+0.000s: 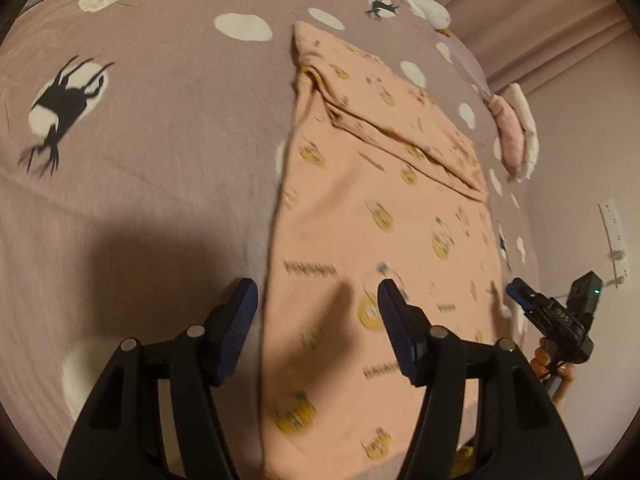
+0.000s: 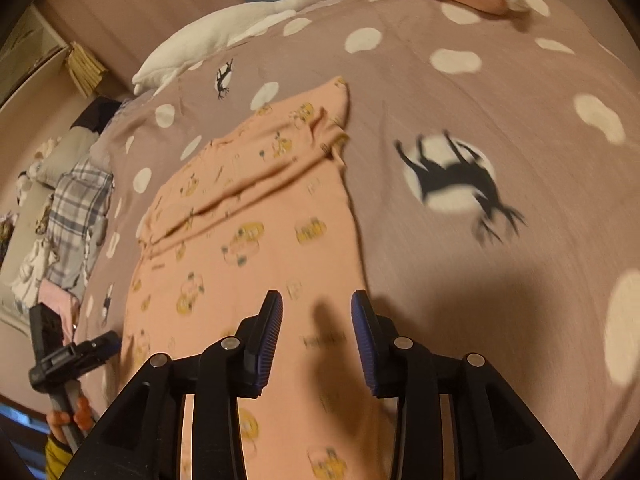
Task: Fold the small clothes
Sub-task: 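Move the right tool to the shirt hem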
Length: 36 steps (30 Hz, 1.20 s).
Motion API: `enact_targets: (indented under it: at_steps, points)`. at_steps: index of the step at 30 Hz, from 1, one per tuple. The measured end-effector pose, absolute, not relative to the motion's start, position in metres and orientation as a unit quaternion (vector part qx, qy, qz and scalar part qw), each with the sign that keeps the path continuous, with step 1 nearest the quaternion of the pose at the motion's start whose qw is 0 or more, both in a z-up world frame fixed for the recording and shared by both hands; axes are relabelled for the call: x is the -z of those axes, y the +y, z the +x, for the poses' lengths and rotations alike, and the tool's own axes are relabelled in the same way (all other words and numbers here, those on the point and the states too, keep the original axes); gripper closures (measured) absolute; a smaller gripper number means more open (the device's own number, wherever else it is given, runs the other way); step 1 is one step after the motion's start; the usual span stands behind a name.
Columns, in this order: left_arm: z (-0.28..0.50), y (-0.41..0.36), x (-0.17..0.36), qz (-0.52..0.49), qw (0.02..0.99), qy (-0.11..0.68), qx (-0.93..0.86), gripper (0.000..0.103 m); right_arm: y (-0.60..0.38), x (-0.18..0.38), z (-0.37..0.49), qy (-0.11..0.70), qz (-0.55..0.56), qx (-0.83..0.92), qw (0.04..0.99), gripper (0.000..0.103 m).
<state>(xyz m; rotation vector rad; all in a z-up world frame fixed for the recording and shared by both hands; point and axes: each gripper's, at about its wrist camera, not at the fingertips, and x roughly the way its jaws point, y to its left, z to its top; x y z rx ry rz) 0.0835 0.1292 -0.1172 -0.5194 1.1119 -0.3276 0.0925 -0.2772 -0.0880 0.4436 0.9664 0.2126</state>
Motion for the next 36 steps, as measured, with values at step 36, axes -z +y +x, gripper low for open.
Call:
enact_targets:
  at_steps: [36]
  points:
    - [0.048,0.120,0.130,-0.295,0.773,0.520,0.214,0.041,-0.289,0.126,0.037,0.480,0.325,-0.132,0.804,0.064]
